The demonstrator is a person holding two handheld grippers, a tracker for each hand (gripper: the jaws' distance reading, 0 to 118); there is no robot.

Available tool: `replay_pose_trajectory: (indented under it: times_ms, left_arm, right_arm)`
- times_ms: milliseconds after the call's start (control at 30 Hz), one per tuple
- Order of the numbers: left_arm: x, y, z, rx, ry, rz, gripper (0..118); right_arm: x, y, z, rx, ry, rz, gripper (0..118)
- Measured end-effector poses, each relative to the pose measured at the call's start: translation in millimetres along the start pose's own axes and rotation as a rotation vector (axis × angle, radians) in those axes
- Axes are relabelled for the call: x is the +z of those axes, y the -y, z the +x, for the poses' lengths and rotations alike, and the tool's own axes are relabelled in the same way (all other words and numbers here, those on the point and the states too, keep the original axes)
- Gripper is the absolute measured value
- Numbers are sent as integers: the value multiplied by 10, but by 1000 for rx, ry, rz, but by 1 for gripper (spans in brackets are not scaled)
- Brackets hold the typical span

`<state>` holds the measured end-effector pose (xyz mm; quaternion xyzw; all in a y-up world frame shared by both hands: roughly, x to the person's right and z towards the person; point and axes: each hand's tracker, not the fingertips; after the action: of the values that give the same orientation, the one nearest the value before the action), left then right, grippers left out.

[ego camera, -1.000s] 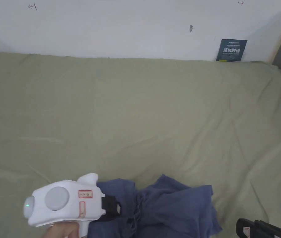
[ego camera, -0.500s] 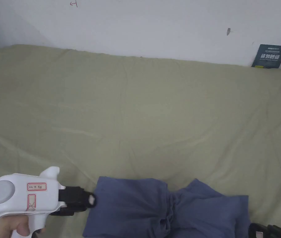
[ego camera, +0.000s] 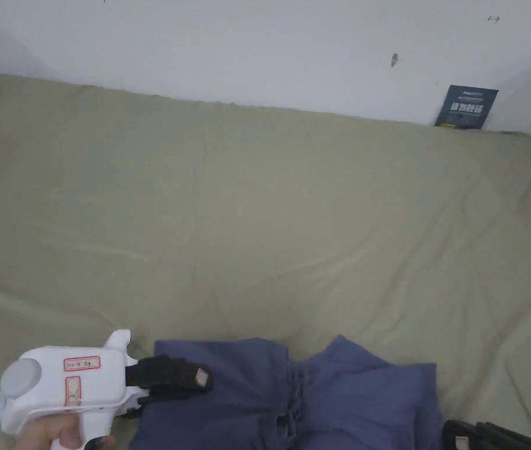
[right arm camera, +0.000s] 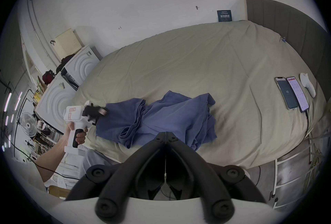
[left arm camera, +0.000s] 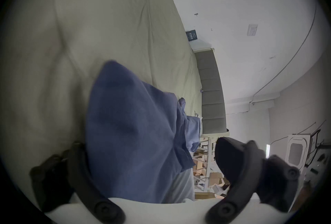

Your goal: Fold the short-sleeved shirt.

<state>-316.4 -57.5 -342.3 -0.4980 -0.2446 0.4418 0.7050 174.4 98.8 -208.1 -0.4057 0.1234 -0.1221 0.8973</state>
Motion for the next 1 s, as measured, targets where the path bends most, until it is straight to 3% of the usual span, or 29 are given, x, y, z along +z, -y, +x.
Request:
replay_pose_trajectory:
  times_ms: [33,100,233,267,600,767,1000]
  left_arm:
    - [-70,-8,-50,-18,-124,0,16]
    - [35,10,-75,-14,7,12,15]
    - [326,161,248,-51,-38,49,15]
    - [449,143,298,-139,-126,91,15]
    - [1621,47,983,-193,-457,237,15]
    - [1233,39,1414,-289,-627,157,15]
    - [225,267,1976,-468,-717,34,15]
  right_arm:
    - [18,10,12,-8,-5,5,1]
    - [48,17,32,-18,-11,11,1]
    - [85,-8,60,-16,-14,26,1]
    - [80,-17,69,-17,-16,28,1]
    - [62,-53,112,-4,-45,53,1]
    - [52,-24,170,0,-22,59,1]
    - [135,38,258,20,19,72,1]
